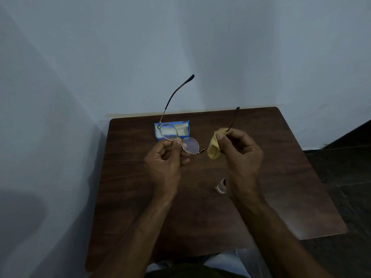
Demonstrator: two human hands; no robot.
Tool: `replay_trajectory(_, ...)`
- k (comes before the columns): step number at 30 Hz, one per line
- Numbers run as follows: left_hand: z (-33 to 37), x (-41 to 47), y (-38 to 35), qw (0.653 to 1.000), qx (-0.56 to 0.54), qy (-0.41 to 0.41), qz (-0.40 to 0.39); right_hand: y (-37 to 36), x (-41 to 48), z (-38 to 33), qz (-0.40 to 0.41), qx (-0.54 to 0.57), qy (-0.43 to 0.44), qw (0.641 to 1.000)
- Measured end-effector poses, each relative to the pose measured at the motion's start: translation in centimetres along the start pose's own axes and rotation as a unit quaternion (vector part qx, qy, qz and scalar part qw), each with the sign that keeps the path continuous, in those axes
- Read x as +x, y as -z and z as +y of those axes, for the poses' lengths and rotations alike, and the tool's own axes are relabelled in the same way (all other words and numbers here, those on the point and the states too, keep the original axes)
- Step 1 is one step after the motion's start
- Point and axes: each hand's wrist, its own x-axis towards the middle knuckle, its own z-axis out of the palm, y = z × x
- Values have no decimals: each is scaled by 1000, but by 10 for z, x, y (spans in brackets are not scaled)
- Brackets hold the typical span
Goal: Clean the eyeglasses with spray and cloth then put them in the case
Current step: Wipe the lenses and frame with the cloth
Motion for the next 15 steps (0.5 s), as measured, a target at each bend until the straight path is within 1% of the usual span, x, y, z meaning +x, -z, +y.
replay_trajectory(3,-4,1,3,999,36,-36,-8,2,11,-13,24,46,-3,999)
replay_trajectory(7,-6,2,4,995,65,-67,-16,1,24,-19,31,86,-34,995)
replay_trajectory(11,-12,3,6,996,67,-63,-19,0,36,-22,38,94,-52,993)
replay_trajectory(15,-16,3,8,996,69,-58,-12,-1,41,-22,17,92,-53,994)
